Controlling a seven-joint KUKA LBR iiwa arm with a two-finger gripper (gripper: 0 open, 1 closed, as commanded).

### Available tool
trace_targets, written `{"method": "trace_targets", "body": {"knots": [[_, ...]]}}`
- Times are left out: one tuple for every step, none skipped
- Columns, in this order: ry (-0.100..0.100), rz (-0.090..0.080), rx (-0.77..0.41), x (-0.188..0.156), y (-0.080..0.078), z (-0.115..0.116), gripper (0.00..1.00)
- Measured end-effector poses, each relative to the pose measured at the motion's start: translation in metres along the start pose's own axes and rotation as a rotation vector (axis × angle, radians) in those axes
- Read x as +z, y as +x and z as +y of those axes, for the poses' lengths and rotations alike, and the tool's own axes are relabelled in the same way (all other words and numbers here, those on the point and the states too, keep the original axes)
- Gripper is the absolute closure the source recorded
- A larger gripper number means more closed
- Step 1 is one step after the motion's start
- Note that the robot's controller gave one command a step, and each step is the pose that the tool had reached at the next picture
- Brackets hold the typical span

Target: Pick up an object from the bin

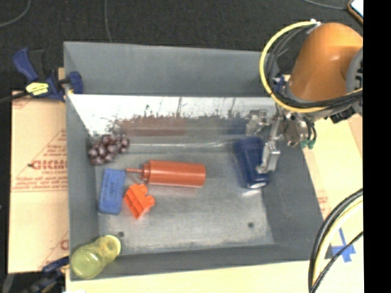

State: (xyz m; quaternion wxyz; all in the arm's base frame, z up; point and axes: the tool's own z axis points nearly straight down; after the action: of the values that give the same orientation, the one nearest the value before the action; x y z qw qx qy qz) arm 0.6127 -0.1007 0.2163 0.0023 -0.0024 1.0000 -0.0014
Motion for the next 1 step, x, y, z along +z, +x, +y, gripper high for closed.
{"method": "trace_targets", "body": {"knots": [[0.000, 0.000, 0.000, 0.0001, 0.0000, 0.0000, 0.00]]}}
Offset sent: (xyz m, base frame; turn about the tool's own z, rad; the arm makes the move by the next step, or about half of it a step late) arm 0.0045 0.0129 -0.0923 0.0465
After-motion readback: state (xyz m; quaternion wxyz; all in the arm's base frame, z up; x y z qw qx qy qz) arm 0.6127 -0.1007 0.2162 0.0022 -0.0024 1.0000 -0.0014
